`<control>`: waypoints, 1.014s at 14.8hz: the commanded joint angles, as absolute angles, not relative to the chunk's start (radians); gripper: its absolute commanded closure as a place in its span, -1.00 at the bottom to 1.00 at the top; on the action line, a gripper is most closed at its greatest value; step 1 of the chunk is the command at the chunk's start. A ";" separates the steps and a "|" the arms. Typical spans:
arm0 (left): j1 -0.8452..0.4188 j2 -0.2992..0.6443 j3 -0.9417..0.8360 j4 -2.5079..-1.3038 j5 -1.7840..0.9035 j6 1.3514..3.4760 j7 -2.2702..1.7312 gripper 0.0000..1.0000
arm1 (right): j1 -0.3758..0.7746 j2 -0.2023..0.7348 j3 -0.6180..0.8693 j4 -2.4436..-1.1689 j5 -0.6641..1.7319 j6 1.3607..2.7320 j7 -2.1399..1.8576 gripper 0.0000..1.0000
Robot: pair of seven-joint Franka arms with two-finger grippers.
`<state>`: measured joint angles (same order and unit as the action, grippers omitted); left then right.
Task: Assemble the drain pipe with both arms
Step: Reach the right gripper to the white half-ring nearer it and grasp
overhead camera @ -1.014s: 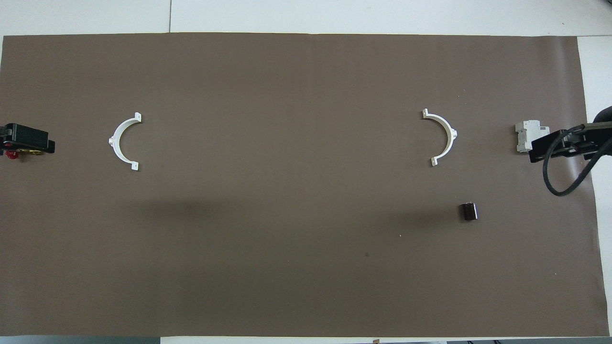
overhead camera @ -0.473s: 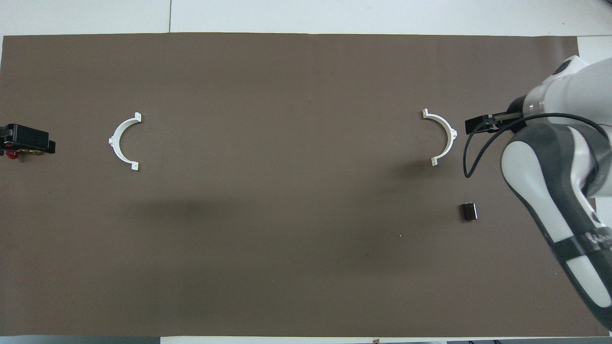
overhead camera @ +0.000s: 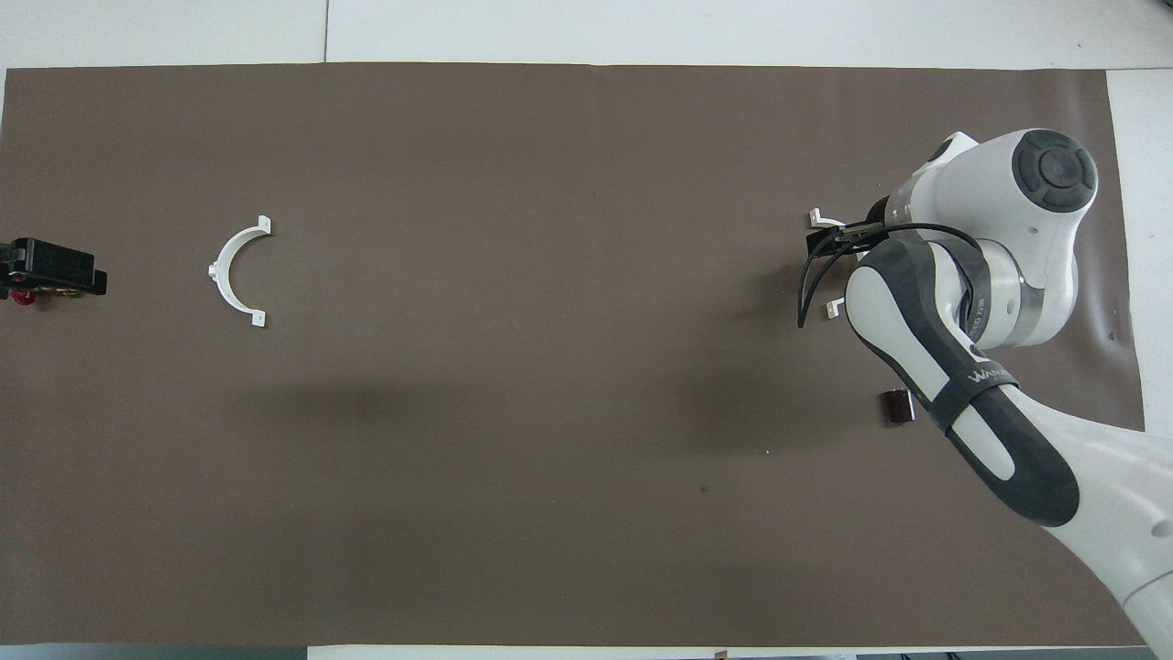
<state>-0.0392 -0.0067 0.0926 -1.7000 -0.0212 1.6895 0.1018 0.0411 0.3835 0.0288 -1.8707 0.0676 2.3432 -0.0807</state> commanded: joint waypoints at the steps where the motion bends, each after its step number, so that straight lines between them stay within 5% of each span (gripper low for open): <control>1: -0.034 -0.038 0.090 -1.735 -0.021 1.695 0.117 -1.00 | 0.034 0.408 0.037 -1.862 0.104 2.364 -0.094 -1.00; 10: -0.034 -0.038 0.090 -1.735 -0.021 1.700 0.118 -1.00 | -0.009 0.411 0.035 -1.873 0.094 2.378 -0.202 -1.00; 15: -0.034 -0.038 0.090 -1.735 -0.021 1.701 0.118 -1.00 | -0.032 0.431 0.035 -1.894 0.095 2.421 -0.230 -0.67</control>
